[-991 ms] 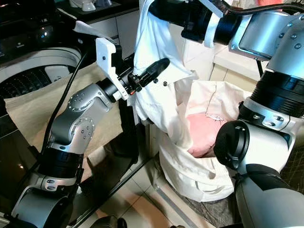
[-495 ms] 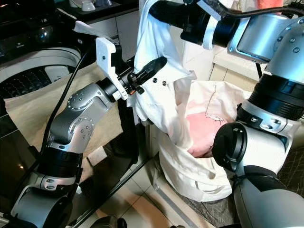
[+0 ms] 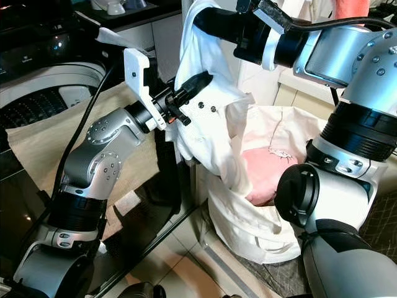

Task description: Clothes washing

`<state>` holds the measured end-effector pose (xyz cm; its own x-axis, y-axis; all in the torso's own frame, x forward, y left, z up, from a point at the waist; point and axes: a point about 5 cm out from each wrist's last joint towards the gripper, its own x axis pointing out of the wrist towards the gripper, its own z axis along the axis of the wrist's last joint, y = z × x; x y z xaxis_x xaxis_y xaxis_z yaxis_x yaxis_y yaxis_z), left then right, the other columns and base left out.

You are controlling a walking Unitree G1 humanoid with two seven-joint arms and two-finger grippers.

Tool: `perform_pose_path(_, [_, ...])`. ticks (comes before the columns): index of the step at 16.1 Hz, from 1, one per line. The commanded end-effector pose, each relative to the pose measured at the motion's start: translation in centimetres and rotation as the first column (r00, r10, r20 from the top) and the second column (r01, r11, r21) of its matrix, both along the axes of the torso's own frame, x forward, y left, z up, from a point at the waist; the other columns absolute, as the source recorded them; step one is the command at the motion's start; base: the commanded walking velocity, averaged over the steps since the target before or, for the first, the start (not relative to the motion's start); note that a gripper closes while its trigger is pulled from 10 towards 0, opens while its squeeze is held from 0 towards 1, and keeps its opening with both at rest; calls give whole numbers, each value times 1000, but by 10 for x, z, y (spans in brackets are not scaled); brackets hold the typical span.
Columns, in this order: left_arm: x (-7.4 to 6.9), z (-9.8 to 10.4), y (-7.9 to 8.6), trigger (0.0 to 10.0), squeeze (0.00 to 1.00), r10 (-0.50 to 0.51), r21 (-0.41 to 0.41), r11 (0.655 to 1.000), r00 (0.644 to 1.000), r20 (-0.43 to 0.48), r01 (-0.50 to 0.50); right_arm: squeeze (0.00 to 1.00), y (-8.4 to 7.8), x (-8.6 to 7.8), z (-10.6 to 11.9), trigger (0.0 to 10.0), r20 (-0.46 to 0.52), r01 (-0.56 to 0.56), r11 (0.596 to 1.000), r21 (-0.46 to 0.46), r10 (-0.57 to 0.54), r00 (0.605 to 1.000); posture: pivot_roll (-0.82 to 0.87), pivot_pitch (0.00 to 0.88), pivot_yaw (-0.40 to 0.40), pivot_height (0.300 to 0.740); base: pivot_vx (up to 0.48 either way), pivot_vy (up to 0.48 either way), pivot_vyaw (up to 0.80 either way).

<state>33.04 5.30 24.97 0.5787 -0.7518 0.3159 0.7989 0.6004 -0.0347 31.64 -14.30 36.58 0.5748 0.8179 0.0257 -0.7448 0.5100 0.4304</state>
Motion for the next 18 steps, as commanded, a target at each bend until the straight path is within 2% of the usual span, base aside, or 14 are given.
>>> perform_pose_path(1, [2, 7, 2, 0, 0, 5, 3, 1000, 1000, 13, -5, 0, 1, -3, 3, 10000, 30, -2, 1000, 4, 2, 1000, -44, 0, 52, 740, 0, 0, 0])
perform_pose_path(5, [4, 9, 5, 0, 0, 26, -2, 1000, 999, 22, -26, 0, 1, -3, 0, 10000, 34, 12, 1000, -7, -12, 999, -46, 0, 60, 740, 0, 0, 0])
perform_pose_path(6, [5, 10, 6, 0, 0, 28, 0, 1000, 999, 23, -28, 1000, 2, -4, 0, 10000, 36, 5, 1000, -6, -4, 999, -47, 0, 64, 740, 0, 0, 0])
perform_pose_path(9, [8, 13, 10, 0, 0, 61, -3, 998, 998, 27, -61, 1000, 1, -6, -3, 10000, 42, 4, 1000, -13, -3, 999, -51, 0, 71, 740, 0, 0, 0])
perform_pose_path(10, [12, 16, 15, 0, 0, 97, -5, 995, 995, 36, -96, 1000, -3, -8, -5, 10000, 53, 28, 999, -41, -26, 998, -54, 0, 75, 740, 0, 0, 0])
perform_pose_path(12, [16, 21, 22, 0, 0, 119, -4, 993, 992, 43, -119, 1000, -18, -11, -15, 10000, 101, 136, 974, -179, -120, 988, -53, 0, 79, 740, 0, 0, 0])
perform_pose_path(13, [19, 22, 26, 0, 0, 134, 5, 991, 990, 47, -134, 1000, -29, -13, -16, 10000, 114, 187, 963, -196, -167, 979, -54, 0, 82, 740, 0, 0, 0])
perform_pose_path(14, [20, 23, 27, 0, 0, 141, 9, 990, 989, 48, -141, 1000, -33, -14, -16, 10000, 120, 210, 957, -199, -189, 975, -54, 0, 82, 740, 0, 0, 0])
perform_pose_path(15, [26, 24, 35, 0, 0, 176, 35, 983, 983, 50, -178, 0, -48, -22, -10, 10000, 176, 252, 946, -205, -218, 960, -58, 0, 92, 740, 0, 0, 0])
perform_pose_path(16, [31, 24, 39, 0, 0, 213, 70, 974, 975, 56, -217, 0, -51, -26, -8, 10000, 202, 258, 943, -210, -216, 955, -59, 0, 93, 740, 0, 0, 0])
perform_pose_path(17, [45, 25, 49, 0, 0, 289, 154, 942, 954, 74, -298, 0, -52, -32, -7, 10000, 233, 241, 945, -221, -189, 954, -57, 0, 95, 740, 0, 0, 0])
perform_pose_path(18, [64, 34, 68, 0, 0, 431, 227, 867, 897, 101, -443, 0, -46, -36, -13, 10000, 240, 199, 949, -246, -139, 961, -53, 0, 96, 740, 0, 0, 0])
